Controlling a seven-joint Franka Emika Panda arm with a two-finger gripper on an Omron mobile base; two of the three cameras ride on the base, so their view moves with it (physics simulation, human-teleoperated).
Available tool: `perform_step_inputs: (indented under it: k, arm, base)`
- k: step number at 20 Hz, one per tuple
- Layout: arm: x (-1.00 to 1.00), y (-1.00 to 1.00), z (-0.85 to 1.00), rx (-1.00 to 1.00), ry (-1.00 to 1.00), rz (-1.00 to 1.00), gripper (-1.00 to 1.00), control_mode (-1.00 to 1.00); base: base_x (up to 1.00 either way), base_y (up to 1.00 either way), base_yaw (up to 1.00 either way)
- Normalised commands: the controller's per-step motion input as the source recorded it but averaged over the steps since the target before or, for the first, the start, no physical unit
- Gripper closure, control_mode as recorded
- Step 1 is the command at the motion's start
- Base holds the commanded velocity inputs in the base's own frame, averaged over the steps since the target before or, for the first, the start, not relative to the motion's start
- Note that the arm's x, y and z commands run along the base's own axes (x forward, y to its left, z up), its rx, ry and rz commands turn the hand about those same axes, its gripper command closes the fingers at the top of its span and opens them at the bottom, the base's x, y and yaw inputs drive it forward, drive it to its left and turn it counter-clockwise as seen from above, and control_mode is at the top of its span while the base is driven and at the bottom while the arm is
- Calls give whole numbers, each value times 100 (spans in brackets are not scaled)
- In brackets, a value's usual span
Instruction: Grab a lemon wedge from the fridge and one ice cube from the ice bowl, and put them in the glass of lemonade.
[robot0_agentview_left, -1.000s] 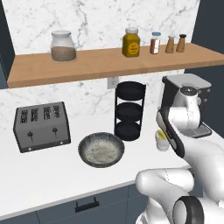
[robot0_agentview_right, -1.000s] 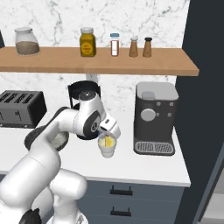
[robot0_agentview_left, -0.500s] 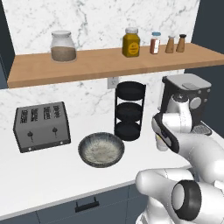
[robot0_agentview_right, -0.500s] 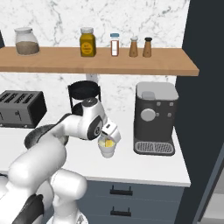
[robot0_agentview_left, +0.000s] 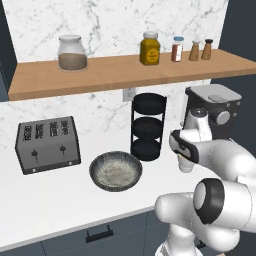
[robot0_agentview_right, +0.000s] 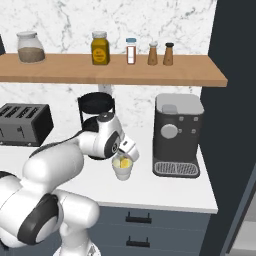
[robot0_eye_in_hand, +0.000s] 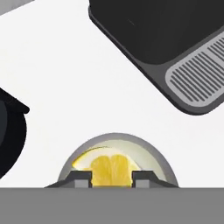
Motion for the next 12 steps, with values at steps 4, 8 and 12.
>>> perform_step_inputs:
  k: [4,8,12]
  arm:
    - [0,0,0,0,0,0,-100,-100]
    - [0,0,22,0,-4,0,-100,-100]
    - [-15,0,65,0,-29,0,-100,-100]
  base:
    - [0,0,0]
    - [0,0,0]
    - [0,0,0]
